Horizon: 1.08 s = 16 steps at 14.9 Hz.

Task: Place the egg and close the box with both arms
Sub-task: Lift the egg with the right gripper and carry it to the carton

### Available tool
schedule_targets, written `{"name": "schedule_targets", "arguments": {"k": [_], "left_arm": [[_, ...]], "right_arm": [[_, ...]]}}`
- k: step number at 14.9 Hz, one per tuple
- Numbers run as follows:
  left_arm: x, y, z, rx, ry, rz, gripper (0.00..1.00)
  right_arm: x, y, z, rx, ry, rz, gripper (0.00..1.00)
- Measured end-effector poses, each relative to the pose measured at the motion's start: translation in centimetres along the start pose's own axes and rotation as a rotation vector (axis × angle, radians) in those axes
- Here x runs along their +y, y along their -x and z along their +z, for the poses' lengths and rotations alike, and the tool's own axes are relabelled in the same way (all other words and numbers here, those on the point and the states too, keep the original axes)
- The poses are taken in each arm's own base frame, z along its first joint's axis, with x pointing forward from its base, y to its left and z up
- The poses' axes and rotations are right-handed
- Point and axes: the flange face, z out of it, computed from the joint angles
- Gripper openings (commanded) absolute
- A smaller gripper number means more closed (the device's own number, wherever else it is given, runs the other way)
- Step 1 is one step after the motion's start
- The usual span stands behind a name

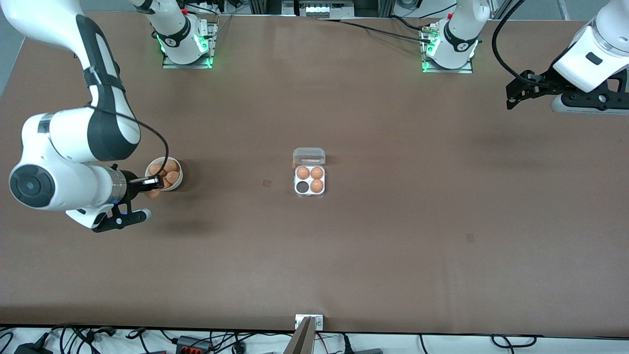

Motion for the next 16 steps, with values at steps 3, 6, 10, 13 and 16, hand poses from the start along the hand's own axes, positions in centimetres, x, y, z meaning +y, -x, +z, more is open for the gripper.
{"name": "schedule_targets", "arguments": {"k": [3,6,10,13,16], "left_arm": [[0.0,0.0,0.0,0.000,0.000,0.000,1.00],[0.0,0.0,0.0,0.000,0.000,0.000,1.00],[0.0,0.0,0.0,0.000,0.000,0.000,1.00],[0.0,0.0,0.0,0.000,0.000,0.000,1.00],[0.0,0.0,0.0,0.000,0.000,0.000,1.00]], "right_arm": [[-3.1,-0.3,-1.6,0.124,0.031,-0.152,0.22],[-6.6,-0.3,-2.9,0.212,0.008,-0.325,0.22],[-7.8,-0.4,-4.4,0.337,-0.121,-0.541,0.22],[-6.9,-0.4,-5.1,0.452,-0.243,-0.671,0.22],[-5.5,-0.3,-5.0,0.574,-0.332,-0.784,0.22]]}}
